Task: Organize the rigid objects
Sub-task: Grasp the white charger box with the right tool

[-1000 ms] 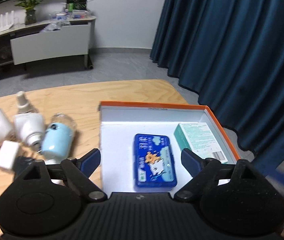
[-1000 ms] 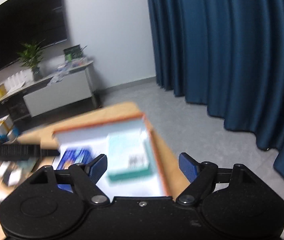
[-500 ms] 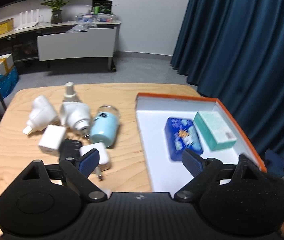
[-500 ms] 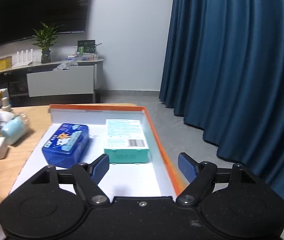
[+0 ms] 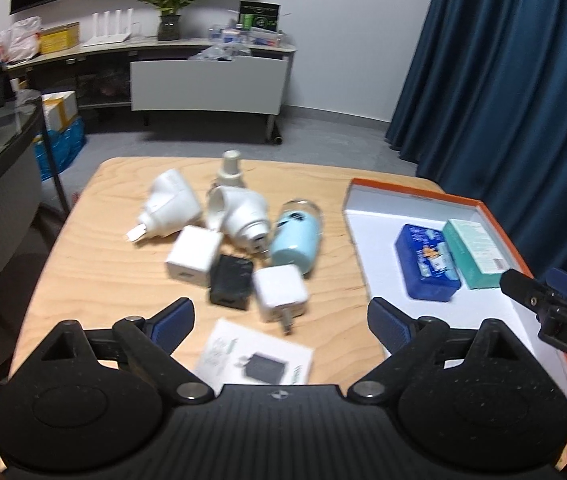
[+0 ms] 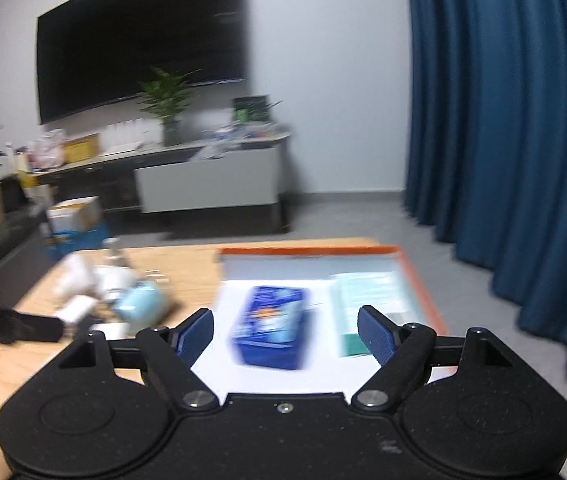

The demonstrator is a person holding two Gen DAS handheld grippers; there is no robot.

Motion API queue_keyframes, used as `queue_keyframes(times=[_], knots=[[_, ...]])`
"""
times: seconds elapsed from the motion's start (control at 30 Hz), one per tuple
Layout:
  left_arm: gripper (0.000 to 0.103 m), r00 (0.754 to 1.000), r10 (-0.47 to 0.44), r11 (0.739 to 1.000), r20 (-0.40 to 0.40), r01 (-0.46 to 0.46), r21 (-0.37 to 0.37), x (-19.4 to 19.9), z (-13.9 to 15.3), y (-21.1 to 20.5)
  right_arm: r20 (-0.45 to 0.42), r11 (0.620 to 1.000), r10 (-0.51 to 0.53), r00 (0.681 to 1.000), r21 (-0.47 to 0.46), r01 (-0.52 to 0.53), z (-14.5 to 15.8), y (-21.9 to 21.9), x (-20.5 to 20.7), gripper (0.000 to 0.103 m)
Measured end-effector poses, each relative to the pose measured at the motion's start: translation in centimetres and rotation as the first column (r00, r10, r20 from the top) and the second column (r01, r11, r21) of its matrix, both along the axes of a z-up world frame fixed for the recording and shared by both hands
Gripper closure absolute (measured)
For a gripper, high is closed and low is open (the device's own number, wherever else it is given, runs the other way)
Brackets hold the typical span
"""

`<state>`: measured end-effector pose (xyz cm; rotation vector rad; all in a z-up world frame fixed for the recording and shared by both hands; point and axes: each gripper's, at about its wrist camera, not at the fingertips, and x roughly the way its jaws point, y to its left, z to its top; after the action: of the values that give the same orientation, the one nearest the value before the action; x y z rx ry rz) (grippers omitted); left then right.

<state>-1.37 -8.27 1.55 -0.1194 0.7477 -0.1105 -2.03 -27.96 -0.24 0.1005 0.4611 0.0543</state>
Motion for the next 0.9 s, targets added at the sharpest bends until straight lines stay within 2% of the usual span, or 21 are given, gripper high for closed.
queue_keyframes(times=[0.2, 0.43, 0.73, 0.9], knots=[[0.006, 0.998, 0.069, 0.998, -0.003, -0.069, 0.0, -0.9, 0.2, 2.9, -0.038, 0.996, 0.071, 0.997, 0.065, -0.068, 1.2, 3.5, 0.5, 0.009], [0.006, 0.992, 0.124, 0.992, -0.003, -0.124, 0.002, -1.2, 0.2, 5.8, -0.056, 0.993, 0.113, 0.992, 0.04, -0.111, 1.6, 6.5, 0.5, 0.009], [0.006, 0.992, 0.125, 0.992, -0.01, -0.125, -0.001, -0.7, -0.7, 6.9, -0.102, 0.991, 0.134, 0.986, 0.033, -0.131, 0.8, 7.4, 0.8, 0.009], [0.006, 0.993, 0.12, 0.993, -0.021, -0.12, -0.002, -0.5, -1.3, 7.1, -0.131, 0.979, 0.203, 0.97, 0.022, -0.202, 0.1, 8.4, 0.9, 0.009]])
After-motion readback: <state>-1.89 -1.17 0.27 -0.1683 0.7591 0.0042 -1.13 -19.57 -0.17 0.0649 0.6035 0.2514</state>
